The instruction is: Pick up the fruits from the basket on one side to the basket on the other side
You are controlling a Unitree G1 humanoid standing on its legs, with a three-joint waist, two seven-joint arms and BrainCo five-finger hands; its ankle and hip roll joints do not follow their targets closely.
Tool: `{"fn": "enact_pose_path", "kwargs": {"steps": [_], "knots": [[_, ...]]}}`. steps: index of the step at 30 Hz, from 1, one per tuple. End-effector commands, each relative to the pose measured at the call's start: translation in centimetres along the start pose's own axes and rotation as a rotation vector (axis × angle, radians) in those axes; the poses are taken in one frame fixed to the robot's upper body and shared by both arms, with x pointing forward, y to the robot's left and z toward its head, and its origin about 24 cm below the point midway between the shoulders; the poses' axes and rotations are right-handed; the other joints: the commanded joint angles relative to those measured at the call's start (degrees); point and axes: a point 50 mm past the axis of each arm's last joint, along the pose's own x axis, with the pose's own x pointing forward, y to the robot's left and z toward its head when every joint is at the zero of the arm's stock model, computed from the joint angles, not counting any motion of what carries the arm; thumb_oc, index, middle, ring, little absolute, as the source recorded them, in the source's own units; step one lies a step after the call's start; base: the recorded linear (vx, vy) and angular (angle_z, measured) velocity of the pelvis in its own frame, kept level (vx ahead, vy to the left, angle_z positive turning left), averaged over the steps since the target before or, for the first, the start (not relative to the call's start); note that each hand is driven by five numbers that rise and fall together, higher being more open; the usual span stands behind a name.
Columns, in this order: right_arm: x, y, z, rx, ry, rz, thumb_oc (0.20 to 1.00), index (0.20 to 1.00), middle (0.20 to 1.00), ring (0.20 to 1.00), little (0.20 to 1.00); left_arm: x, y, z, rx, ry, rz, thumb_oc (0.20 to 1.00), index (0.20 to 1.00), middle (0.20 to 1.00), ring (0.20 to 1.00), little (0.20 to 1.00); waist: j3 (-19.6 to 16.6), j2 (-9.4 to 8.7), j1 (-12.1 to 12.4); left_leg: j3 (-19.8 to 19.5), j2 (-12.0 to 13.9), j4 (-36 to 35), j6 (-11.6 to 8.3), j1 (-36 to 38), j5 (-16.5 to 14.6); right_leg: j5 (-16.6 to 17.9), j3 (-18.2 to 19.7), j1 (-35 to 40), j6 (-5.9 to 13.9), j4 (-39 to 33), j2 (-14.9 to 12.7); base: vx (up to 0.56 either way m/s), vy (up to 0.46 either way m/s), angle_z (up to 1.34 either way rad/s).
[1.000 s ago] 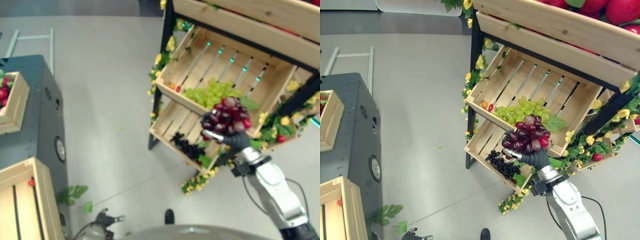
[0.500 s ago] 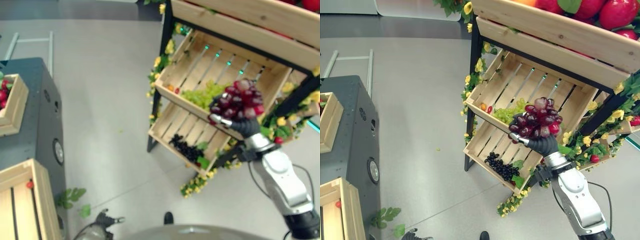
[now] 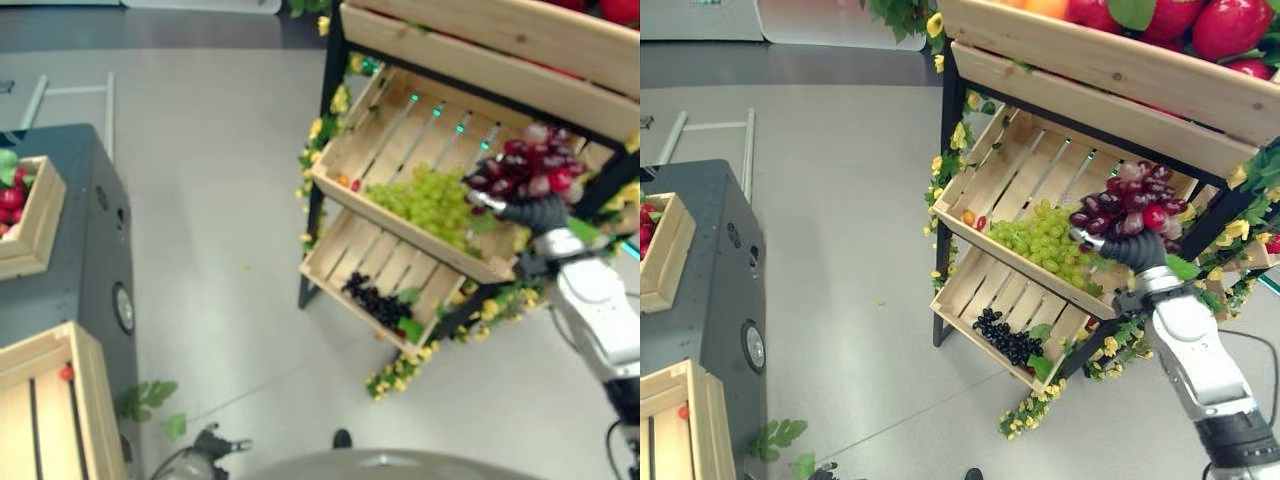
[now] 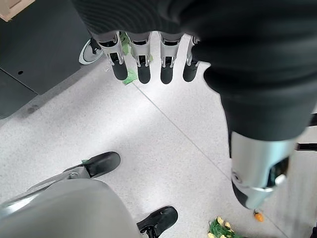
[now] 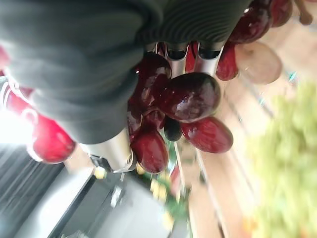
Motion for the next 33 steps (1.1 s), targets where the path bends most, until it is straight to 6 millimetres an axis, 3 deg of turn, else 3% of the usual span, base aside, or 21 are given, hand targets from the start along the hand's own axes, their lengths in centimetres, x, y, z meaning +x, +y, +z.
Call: {"fn": "enact_pose_path", "kwargs": {"steps": [1, 6, 9, 11, 12, 13, 33], "knots": [[3.7, -4.3, 4.1, -0.025, -0.147, -0.177, 0.2, 0.2, 0.2, 0.2, 0.2, -0.3, -3.0, -0.1, 0.008, 0.038, -0.096, 1.0, 1.0, 1.0, 1.0, 1.0, -0.4, -0.52, 0.85, -1.09, -1.3, 0.01, -0.3, -2.25, -1.86, -8.64, -2.35, 5.88, 3.87, 0.3, 1.74, 0.0, 0.0, 0.0], [6.6, -6.3, 3.6, -0.132, -0.026, -0.238, 0.2, 0.2, 0.2, 0.2, 0.2, -0.2, -2.9, 0.2, 0.013, 0.037, -0.098, 1.0, 1.0, 1.0, 1.0, 1.0, 0.19, -0.5, 0.87, -0.87, -1.02, 0.01, -0.64, -2.57, -1.52, -8.52, -2.37, 5.54, 3.7, 0.39, 1.91, 0.0, 0.0, 0.02], [8.8, -8.0, 4.4, -0.354, 0.068, -0.264, 0.2, 0.2, 0.2, 0.2, 0.2, 0.0, -2.0, 0.5, 0.016, 0.028, -0.084, 1.0, 1.0, 1.0, 1.0, 1.0, 0.77, -0.31, 1.38, -0.85, -0.88, 0.01, -0.89, -2.94, -1.12, -8.47, -2.56, 5.2, 3.55, 0.5, 1.98, -0.01, 0.007, 0.0], [9.4, -8.1, 4.9, -0.44, 0.084, -0.237, 0.442, 0.442, 0.442, 0.442, 0.442, 0.1, -1.7, 0.4, 0.019, 0.029, -0.08, 1.0, 1.0, 1.0, 1.0, 1.0, 0.87, -0.16, 1.4, -0.87, -0.83, 0.01, -1.0, -3.1, -1.02, -8.5, -2.66, 5.1, 3.5, 0.51, 2.02, 0.01, 0.005, -0.01], [9.8, -8.5, 5.3, -0.515, 0.111, -0.242, 0.934, 0.934, 0.934, 0.934, 0.934, 0.1, -1.4, 0.3, 0.021, 0.029, -0.078, 1.0, 1.0, 1.0, 1.0, 1.0, 0.98, -0.02, 1.55, -1.06, -0.79, 0.01, -1.1, -3.21, -0.95, -8.54, -2.9, 5.14, 3.48, 0.5, 2.0, 0.01, 0.01, 0.07], [10.0, -8.0, 5.7, -0.57, 0.102, -0.216, 1.0, 1.0, 1.0, 1.0, 1.0, 0.1, -1.2, 0.2, 0.016, 0.028, -0.077, 1.0, 1.0, 1.0, 1.0, 1.0, 1.2, 0.21, 1.56, -1.18, -0.78, 0.01, -1.12, -3.22, -0.89, -8.55, -3.03, 5.07, 3.41, 0.59, 1.98, 0.01, 0.01, 0.09], [9.4, -6.2, 8.8, -0.888, 0.043, 0.074, 1.0, 1.0, 1.0, 1.0, 1.0, 0.1, -0.6, -0.1, 0.027, 0.025, -0.116, 1.0, 1.0, 1.0, 1.0, 1.0, 1.64, 0.6, 1.2, -1.78, -0.88, 0.01, -1.33, -3.09, -0.99, -8.88, -3.8, 5.78, 3.56, 0.48, 1.31, 0.01, 0.005, 0.03]]}}
